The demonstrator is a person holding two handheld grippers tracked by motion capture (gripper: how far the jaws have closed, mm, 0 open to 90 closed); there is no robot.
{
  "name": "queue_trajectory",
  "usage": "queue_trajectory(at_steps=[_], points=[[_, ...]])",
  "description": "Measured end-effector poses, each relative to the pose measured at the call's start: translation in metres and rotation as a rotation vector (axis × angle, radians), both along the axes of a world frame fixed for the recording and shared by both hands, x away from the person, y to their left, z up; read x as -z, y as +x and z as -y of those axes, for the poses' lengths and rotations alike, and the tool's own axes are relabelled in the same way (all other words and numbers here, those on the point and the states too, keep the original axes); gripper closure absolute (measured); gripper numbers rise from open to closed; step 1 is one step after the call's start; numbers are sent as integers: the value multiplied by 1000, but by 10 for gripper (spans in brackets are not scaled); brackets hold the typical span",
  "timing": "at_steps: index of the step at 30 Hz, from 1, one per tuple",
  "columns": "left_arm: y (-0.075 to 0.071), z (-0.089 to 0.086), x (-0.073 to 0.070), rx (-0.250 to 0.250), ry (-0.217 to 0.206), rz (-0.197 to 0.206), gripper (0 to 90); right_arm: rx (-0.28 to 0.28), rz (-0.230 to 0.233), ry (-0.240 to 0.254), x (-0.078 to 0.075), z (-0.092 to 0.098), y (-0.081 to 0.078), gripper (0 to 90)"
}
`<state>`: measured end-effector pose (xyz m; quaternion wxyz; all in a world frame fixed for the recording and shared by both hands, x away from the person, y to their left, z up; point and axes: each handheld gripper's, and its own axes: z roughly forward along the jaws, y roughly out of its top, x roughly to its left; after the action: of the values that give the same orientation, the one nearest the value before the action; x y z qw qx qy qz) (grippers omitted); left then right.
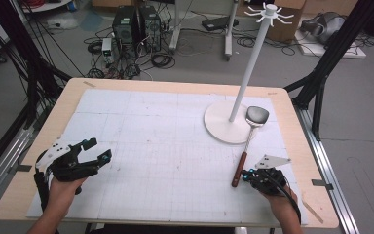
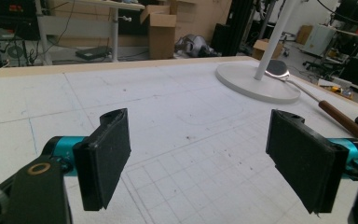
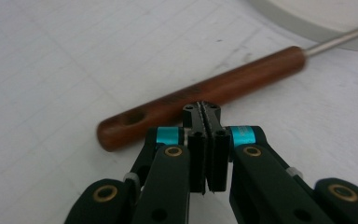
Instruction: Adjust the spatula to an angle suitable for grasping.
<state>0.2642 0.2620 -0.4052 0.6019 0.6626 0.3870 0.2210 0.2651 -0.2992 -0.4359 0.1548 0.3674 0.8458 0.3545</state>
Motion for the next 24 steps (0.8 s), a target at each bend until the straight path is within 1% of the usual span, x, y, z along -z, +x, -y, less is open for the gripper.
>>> queue_trajectory(at_steps=[1, 2, 4, 6, 10, 11, 12, 16, 19, 21, 22, 24], points=[[0, 0, 0, -2, 0, 0, 221, 0, 0, 0, 0, 0, 0, 894], [0, 0, 0, -1, -2, -1, 221, -4, -8, 13, 1, -3, 1, 893], [0, 0, 0, -3, 1, 1, 221, -6, -6, 12, 1, -5, 2, 893], [0, 0, 0, -1, 6, -2, 221, -17, -6, 7, 1, -10, 4, 893], [1, 0, 1, 0, 9, -2, 221, -48, 2, -11, -1, -25, 8, 893], [1, 1, 1, -1, 6, -2, 221, -48, 2, -11, -1, -25, 8, 893], [1, 0, 1, -2, 6, -2, 221, -57, 11, -15, -2, -34, 12, 893], [0, 0, 0, -1, 9, -3, 221, -70, 22, -26, -4, -50, 20, 891], [0, 0, 1, -2, 7, -5, 221, -68, 25, -24, -4, -59, 25, 886], [0, -1, 1, -3, 6, -4, 221, -64, 25, -24, -4, -61, 27, 883], [0, -1, 1, -1, 6, -6, 221, -57, 29, -26, -5, -64, 29, 873], [0, -1, 1, -1, 7, -7, 221, -38, 28, -11, -5, -63, 30, 848]])
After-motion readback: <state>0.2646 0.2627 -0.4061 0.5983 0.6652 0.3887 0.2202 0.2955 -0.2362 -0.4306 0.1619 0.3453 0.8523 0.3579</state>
